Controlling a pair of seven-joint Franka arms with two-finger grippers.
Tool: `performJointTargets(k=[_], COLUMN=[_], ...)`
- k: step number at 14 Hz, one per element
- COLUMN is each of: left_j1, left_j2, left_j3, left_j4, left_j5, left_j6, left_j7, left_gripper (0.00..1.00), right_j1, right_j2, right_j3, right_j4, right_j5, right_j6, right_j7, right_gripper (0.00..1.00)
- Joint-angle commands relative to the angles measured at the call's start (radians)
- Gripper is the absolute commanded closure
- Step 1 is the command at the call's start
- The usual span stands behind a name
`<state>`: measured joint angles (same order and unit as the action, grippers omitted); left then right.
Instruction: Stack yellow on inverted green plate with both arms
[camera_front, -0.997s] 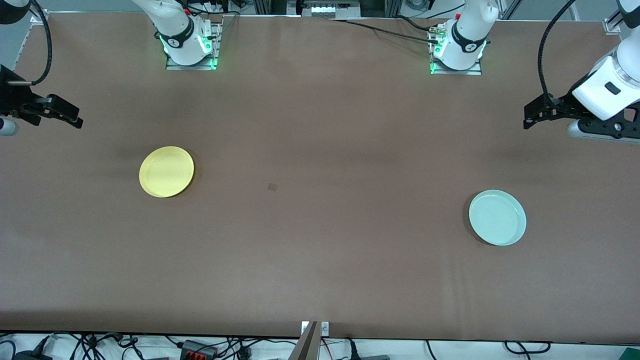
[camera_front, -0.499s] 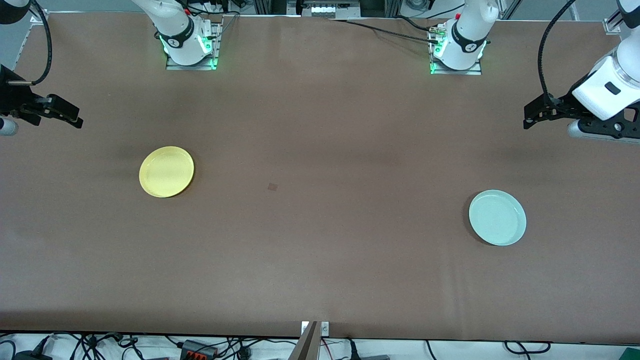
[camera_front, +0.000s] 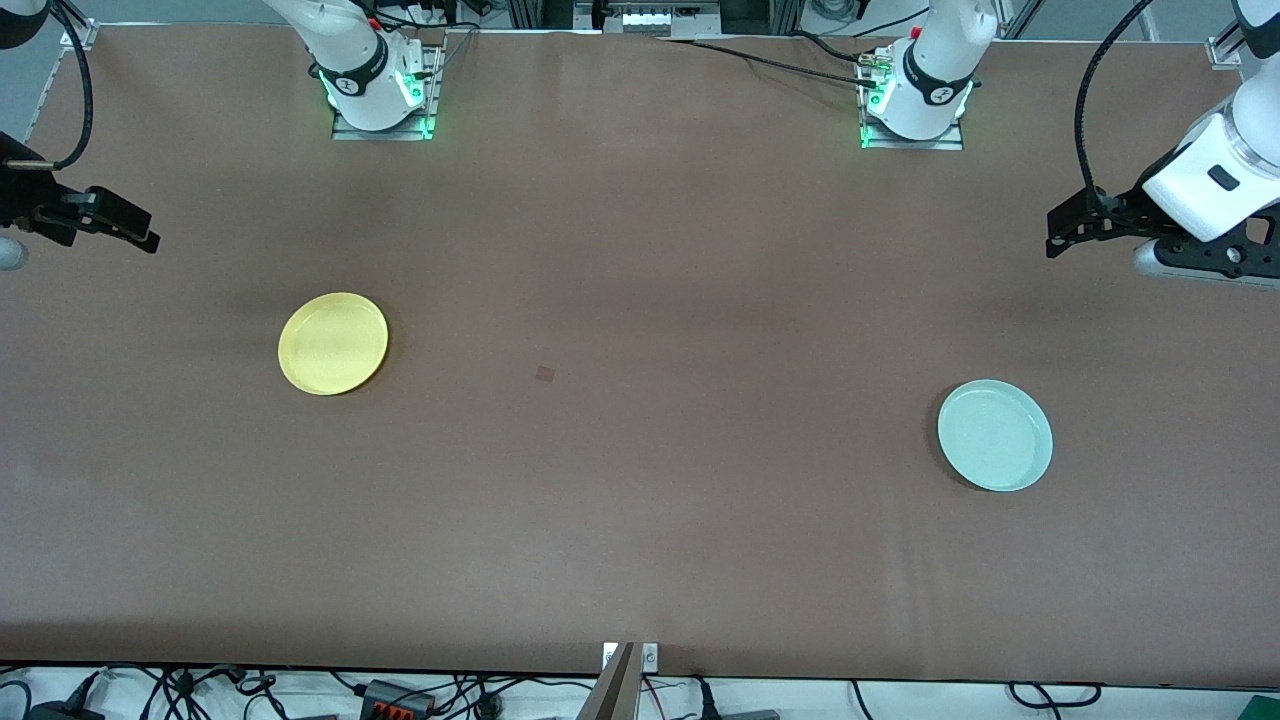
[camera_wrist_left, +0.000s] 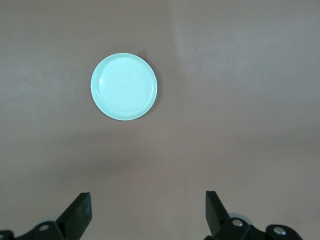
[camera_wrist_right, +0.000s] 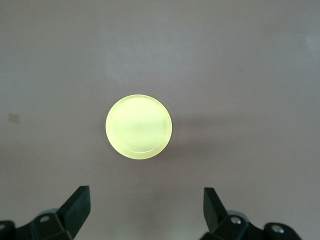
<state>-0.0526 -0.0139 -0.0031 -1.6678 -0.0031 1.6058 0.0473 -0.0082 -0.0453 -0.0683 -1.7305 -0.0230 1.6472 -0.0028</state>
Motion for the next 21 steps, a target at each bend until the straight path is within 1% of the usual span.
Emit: performJointTargets(k=[1, 3, 5, 8, 10, 11, 13, 14, 17, 19, 21], left_j1=[0.000, 0.000, 0.031, 0.108, 0.149, 0.163, 0.200, 0.215, 0.233, 0.270, 0.298], left_j2=[0.021, 0.041, 0.084, 0.196, 0.271, 0.332, 0.437, 0.475, 0.540, 0.603, 0.646], left_j3=[0.003, 0.005, 0.006, 0.006, 0.006, 0.006, 0.006, 0.006, 0.006, 0.005, 0.005], left_j4=[0.016, 0.023, 0.040, 0.134, 0.193, 0.238, 0.334, 0.358, 0.352, 0.347, 0.346], left_j5=[0.015, 0.020, 0.011, -0.001, -0.062, -0.095, -0.094, -0.095, -0.089, -0.107, -0.152], left_j6=[-0.009, -0.006, -0.006, -0.006, -0.006, -0.004, -0.004, 0.000, 0.084, 0.100, 0.158], left_j7=[0.006, 0.006, 0.014, 0.020, 0.020, 0.019, 0.022, 0.022, 0.023, 0.096, 0.173], left_gripper=[0.00, 0.00, 0.00, 0.00, 0.00, 0.00, 0.00, 0.00, 0.00, 0.00, 0.00], right_j1=[-0.003, -0.003, -0.003, -0.001, -0.001, -0.001, -0.001, -0.001, 0.001, 0.002, 0.005], right_j2=[-0.007, -0.007, -0.007, -0.007, -0.007, -0.007, -0.007, -0.007, -0.007, -0.002, 0.004], right_j3=[0.001, 0.001, 0.001, 0.001, 0.001, 0.001, 0.001, 0.001, 0.001, 0.002, 0.005], right_j4=[0.005, 0.005, 0.005, 0.005, 0.005, 0.006, 0.005, 0.006, 0.005, 0.003, 0.002], right_j5=[0.005, 0.006, 0.006, 0.006, 0.006, 0.006, 0.006, 0.006, 0.006, 0.006, 0.006], right_j6=[-0.015, -0.015, -0.015, -0.015, -0.015, -0.015, -0.015, -0.015, -0.015, -0.017, -0.020], right_j7=[0.001, 0.001, 0.001, 0.001, 0.000, 0.000, 0.000, 0.000, 0.001, -0.003, -0.034], right_gripper=[0.00, 0.00, 0.00, 0.00, 0.00, 0.00, 0.00, 0.00, 0.00, 0.00, 0.00])
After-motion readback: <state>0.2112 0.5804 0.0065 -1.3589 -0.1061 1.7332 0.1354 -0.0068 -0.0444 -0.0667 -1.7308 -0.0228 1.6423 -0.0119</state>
